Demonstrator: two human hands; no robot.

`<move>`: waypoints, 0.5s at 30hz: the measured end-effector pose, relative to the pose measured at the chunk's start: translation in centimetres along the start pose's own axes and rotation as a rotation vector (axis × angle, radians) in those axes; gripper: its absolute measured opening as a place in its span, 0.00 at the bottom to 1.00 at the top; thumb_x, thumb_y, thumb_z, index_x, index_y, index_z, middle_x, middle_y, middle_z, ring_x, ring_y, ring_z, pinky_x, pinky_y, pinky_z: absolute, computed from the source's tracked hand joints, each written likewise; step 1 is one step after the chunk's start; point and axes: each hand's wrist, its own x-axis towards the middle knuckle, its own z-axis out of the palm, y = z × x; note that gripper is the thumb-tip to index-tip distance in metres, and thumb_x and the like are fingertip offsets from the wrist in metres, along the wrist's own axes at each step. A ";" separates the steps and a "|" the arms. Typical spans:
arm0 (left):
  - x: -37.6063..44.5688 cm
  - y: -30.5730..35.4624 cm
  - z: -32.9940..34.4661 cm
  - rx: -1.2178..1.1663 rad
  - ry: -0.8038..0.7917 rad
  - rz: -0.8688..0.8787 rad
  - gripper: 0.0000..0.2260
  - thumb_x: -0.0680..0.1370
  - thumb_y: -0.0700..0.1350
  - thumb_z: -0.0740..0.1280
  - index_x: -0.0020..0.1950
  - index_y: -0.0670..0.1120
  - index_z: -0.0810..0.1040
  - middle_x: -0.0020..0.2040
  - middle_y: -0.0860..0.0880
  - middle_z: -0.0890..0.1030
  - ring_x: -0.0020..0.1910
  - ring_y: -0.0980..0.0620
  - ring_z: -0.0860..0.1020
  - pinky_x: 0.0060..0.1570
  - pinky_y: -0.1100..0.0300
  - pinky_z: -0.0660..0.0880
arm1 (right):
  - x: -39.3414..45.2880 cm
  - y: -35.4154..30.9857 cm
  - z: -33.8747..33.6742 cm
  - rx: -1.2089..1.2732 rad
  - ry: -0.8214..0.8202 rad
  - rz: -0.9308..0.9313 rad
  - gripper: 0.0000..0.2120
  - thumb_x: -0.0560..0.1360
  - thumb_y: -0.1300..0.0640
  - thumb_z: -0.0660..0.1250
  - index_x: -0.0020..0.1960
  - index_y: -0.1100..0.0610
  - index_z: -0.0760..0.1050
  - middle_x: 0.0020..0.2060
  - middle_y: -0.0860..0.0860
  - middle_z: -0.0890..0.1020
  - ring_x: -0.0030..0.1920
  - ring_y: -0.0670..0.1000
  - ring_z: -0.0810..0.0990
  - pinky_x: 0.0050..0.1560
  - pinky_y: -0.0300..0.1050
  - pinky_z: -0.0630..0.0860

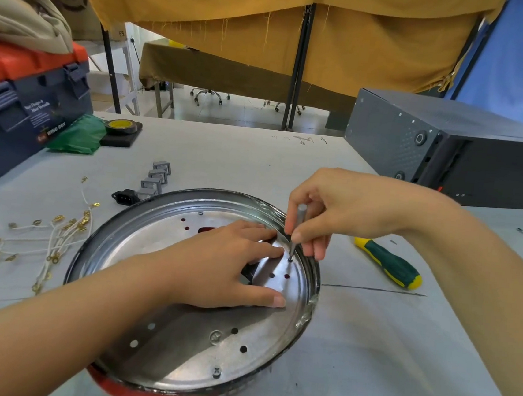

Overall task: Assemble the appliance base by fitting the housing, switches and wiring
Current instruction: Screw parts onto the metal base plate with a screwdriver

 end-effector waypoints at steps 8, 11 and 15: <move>0.0 0.2 -0.1 0.000 0.004 0.003 0.32 0.70 0.71 0.56 0.62 0.49 0.73 0.64 0.51 0.72 0.64 0.53 0.66 0.62 0.52 0.69 | 0.6 2.5 1.0 0.143 0.119 -0.145 0.05 0.75 0.58 0.69 0.45 0.51 0.83 0.42 0.49 0.85 0.38 0.46 0.80 0.36 0.35 0.75; 0.0 0.2 -0.1 0.009 0.006 0.003 0.32 0.70 0.71 0.56 0.62 0.49 0.73 0.64 0.51 0.72 0.63 0.53 0.66 0.61 0.53 0.68 | 0.6 3.3 1.8 0.339 0.119 -0.168 0.06 0.75 0.63 0.67 0.46 0.54 0.82 0.42 0.52 0.86 0.37 0.47 0.82 0.38 0.36 0.77; -0.1 0.2 -0.1 0.012 0.004 -0.006 0.34 0.69 0.73 0.54 0.63 0.51 0.72 0.65 0.51 0.72 0.65 0.53 0.65 0.62 0.52 0.68 | 0.7 3.8 2.6 0.467 0.265 -0.163 0.04 0.73 0.65 0.69 0.44 0.58 0.82 0.37 0.55 0.85 0.35 0.49 0.84 0.36 0.35 0.78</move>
